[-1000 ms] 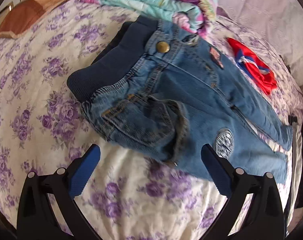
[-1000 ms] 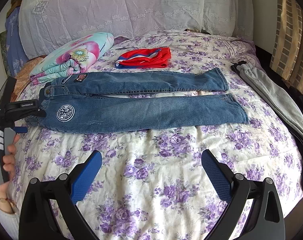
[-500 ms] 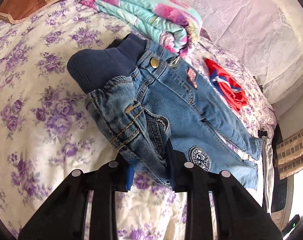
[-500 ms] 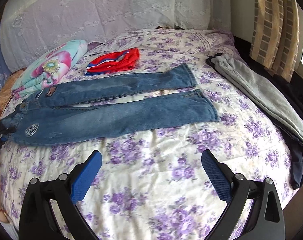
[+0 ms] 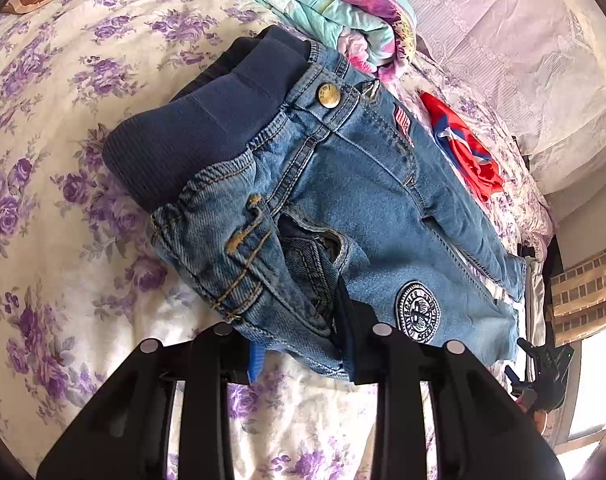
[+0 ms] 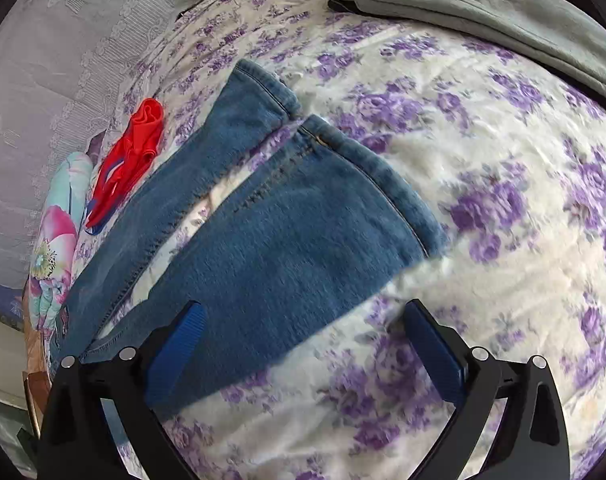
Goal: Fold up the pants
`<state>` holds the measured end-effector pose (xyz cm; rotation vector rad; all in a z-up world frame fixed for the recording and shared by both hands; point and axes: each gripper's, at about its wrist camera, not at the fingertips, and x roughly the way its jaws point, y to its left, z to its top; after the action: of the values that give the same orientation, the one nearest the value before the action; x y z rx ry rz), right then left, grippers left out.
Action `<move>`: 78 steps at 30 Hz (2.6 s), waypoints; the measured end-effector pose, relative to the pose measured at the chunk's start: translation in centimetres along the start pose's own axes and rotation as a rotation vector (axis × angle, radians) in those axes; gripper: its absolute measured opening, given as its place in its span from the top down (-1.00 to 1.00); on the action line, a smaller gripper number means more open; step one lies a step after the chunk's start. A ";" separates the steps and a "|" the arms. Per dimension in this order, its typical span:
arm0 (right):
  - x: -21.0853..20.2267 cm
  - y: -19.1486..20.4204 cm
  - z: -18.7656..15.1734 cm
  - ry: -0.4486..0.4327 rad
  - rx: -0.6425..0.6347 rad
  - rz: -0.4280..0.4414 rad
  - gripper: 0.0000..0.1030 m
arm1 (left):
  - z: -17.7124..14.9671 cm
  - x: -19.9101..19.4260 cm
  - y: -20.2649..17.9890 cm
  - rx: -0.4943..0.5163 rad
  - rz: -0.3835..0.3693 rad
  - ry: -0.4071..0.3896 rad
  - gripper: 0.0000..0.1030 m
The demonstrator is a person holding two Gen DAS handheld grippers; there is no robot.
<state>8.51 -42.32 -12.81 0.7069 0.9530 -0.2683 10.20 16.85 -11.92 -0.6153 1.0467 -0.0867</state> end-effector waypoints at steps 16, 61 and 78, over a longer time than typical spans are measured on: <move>-8.4 -2.9 -4.1 -0.080 -0.030 0.115 0.77 | -2.9 -4.5 -0.3 0.060 0.039 -0.056 0.53; 4.3 3.3 10.6 0.038 -0.003 0.030 0.87 | 9.7 4.9 -4.3 0.315 0.374 0.092 -0.26; -6.8 10.6 -0.5 -0.095 -0.469 -0.050 -0.33 | 18.9 -1.5 -5.6 0.532 0.274 0.048 -0.75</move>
<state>9.64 -34.63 -2.82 0.2388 0.8996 -0.1130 26.33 20.93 -1.26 0.0129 1.0888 -0.1344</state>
